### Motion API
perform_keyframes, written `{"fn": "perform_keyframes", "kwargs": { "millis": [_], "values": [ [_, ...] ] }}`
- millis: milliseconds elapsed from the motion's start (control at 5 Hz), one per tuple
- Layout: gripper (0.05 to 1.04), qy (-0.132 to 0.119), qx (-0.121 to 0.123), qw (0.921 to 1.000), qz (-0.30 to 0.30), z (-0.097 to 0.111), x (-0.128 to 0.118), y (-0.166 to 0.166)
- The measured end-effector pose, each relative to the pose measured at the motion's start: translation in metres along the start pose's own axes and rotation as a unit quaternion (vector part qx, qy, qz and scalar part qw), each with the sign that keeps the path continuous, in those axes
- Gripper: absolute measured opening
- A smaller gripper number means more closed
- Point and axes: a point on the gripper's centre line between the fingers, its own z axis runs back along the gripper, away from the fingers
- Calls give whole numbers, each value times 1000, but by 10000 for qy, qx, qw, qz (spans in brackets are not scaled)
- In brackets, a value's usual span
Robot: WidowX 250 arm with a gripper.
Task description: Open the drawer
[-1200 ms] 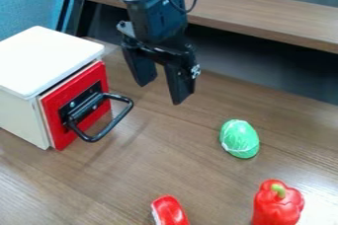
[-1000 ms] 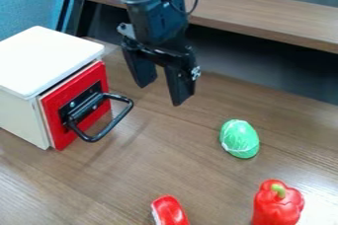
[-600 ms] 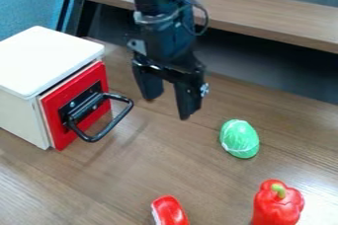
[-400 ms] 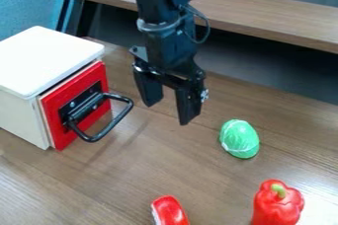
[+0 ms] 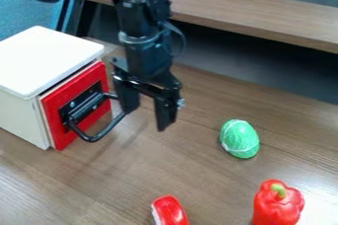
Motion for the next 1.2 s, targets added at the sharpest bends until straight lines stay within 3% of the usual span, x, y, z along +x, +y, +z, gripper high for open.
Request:
{"fn": "perform_keyframes", "kwargs": {
  "millis": [400,600,1200],
  "values": [
    [998,144,84,9994,296,-10,-7,31],
    [998,57,119,9992,367,-11,-4,36],
    [998,271,245,9981,492,-36,-2,42]
  ]
}}
